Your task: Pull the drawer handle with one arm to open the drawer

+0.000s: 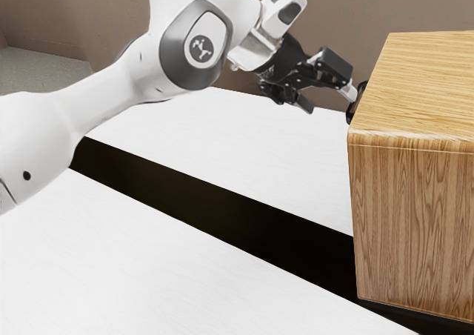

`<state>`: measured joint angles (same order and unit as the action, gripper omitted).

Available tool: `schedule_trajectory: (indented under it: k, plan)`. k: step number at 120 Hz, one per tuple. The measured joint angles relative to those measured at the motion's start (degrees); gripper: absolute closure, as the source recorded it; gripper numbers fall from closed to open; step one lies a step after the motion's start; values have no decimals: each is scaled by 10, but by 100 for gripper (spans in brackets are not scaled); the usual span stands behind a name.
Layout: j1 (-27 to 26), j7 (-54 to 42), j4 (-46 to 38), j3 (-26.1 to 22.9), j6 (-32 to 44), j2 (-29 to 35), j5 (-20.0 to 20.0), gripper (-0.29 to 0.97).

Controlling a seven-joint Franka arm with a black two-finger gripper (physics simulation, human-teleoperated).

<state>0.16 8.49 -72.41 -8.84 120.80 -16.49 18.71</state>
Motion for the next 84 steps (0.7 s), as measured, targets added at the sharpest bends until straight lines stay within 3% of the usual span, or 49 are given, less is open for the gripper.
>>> schedule_trajectory:
  k: [34, 84]
  plan:
    - [0, 1, -1, 0, 7, -1, -46, 0]
    - [5, 19, 6, -17, 13, -13, -47, 0]
